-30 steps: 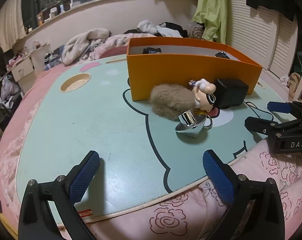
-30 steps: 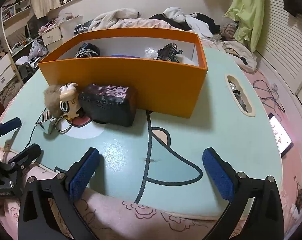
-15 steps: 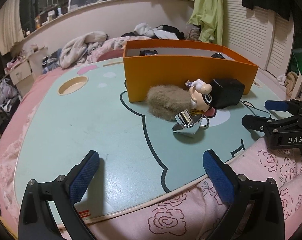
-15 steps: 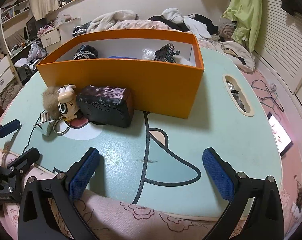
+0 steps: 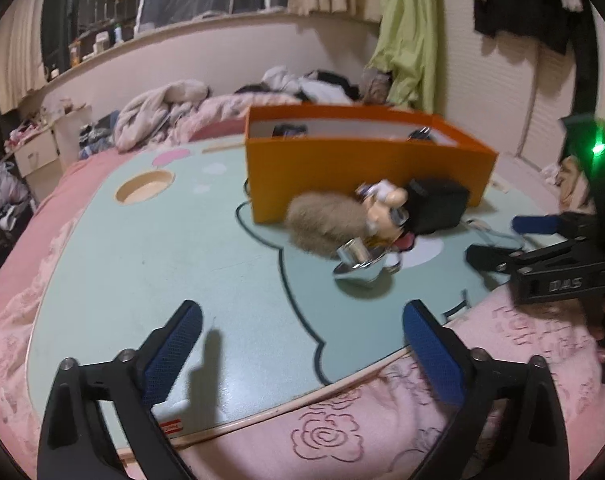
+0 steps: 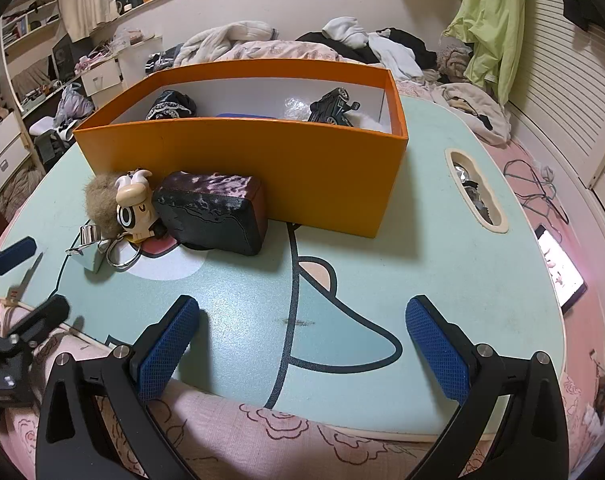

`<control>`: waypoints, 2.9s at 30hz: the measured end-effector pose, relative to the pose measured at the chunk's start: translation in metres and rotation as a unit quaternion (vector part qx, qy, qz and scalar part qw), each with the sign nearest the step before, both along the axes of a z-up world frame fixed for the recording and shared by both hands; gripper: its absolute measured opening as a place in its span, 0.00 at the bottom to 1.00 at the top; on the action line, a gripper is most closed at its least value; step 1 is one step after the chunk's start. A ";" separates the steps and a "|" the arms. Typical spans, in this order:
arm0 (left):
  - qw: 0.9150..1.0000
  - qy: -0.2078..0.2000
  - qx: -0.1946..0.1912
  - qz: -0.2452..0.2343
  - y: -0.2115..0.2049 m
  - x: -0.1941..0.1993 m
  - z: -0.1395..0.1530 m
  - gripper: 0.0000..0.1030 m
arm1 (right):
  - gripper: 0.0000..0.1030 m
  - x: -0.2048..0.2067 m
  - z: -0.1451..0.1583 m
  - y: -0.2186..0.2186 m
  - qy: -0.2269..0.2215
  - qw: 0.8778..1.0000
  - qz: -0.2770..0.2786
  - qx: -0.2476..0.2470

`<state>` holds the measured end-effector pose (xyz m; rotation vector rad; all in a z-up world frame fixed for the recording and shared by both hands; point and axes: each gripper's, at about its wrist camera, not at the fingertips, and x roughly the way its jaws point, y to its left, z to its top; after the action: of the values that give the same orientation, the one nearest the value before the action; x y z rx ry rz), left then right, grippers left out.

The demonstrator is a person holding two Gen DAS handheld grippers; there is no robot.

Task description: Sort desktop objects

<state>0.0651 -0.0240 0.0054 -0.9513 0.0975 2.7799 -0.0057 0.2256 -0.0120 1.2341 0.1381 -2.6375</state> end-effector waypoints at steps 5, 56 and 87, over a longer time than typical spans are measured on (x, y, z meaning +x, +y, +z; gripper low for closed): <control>1.000 0.000 0.001 -0.028 0.007 -0.001 0.004 0.75 | 0.99 0.000 0.000 0.000 0.000 1.000 0.000 0.000; 1.000 0.010 0.016 -0.009 0.006 -0.004 0.004 0.28 | 0.63 -0.044 0.016 -0.044 -0.026 0.996 0.010 -0.081; 0.997 -0.044 0.055 -0.030 0.050 -0.155 0.051 0.95 | 0.82 -0.082 0.050 -0.027 0.085 0.996 0.007 -0.026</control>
<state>-0.0895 0.0260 0.0560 -1.0221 -0.0400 2.6535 -0.0874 0.1983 0.0379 0.9888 0.1055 -2.7136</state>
